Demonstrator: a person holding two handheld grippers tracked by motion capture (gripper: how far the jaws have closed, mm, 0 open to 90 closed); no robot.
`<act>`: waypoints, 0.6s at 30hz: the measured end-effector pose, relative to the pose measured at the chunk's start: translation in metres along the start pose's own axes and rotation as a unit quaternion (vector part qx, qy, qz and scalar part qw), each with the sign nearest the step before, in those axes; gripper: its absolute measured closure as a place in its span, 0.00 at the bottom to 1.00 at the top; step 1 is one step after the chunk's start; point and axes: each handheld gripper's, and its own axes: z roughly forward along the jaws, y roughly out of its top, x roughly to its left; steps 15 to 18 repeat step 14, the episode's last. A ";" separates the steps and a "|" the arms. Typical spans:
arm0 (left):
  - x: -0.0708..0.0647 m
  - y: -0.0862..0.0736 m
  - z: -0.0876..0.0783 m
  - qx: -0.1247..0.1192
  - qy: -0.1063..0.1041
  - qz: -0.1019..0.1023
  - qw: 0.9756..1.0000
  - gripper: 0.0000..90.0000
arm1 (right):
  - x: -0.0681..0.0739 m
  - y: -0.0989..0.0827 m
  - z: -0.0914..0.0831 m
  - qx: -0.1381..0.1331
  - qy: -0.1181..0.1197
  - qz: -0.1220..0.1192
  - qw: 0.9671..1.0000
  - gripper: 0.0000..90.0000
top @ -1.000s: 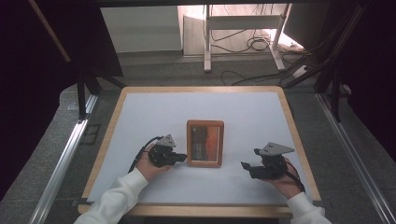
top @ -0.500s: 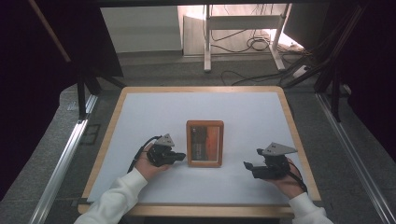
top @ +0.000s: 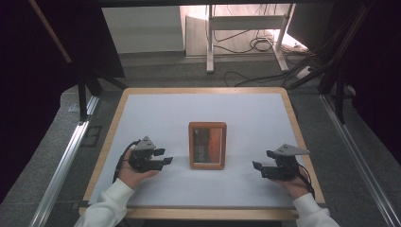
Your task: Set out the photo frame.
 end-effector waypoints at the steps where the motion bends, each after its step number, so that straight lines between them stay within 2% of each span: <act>1: 0.000 -0.001 0.000 0.000 0.001 -0.001 1.000 0.47 | -0.001 0.000 0.000 -0.001 0.000 0.001 1.000 0.27; 5: 0.003 -0.002 0.000 0.001 0.004 -0.006 1.000 0.42 | -0.001 0.000 0.003 0.001 -0.005 0.000 1.000 0.27; 18: 0.006 -0.001 0.004 0.000 -0.001 -0.014 1.000 0.37 | 0.001 0.000 0.002 -0.002 -0.004 -0.005 1.000 0.25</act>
